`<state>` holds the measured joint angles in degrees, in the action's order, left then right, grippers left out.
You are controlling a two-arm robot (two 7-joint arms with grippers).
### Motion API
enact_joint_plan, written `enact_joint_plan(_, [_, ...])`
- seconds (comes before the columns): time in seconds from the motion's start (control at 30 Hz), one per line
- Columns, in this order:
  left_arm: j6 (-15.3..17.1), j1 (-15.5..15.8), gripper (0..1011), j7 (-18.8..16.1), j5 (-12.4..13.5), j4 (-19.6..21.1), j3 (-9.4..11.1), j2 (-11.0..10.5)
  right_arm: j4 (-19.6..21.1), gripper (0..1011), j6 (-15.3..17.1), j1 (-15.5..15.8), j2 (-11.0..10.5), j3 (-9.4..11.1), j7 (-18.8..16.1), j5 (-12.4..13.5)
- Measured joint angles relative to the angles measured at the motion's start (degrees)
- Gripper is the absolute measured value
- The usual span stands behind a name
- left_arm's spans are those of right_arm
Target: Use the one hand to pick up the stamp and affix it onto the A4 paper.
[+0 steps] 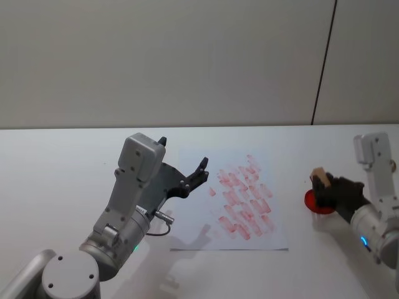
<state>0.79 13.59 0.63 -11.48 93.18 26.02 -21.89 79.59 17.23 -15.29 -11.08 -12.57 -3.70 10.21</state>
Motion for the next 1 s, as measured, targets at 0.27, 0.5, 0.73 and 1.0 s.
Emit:
enact_joint_plan(0.27, [0.0, 0.0, 993, 0.0, 0.0, 0.0, 0.0, 0.0, 5.9, 226, -1.2, 0.6, -0.2, 0.0, 0.5, -1.3])
enact_joint_plan(0.5, [0.0, 0.0, 993, 0.0, 0.0, 0.0, 0.0, 0.0, 9.3, 226, -0.6, 0.1, 0.3, -0.3, 0.4, -2.1])
enact_joint_plan(0.73, [0.0, 0.0, 993, 0.0, 0.0, 0.0, 0.0, 0.0, 9.2, 226, 1.6, -1.3, 1.6, -1.1, -0.1, -2.8])
enact_joint_plan(1.0, [0.0, 0.0, 993, 0.0, 0.0, 0.0, 0.0, 0.0, 4.7, 226, 5.1, -4.6, 4.5, -2.5, -0.6, -3.7])
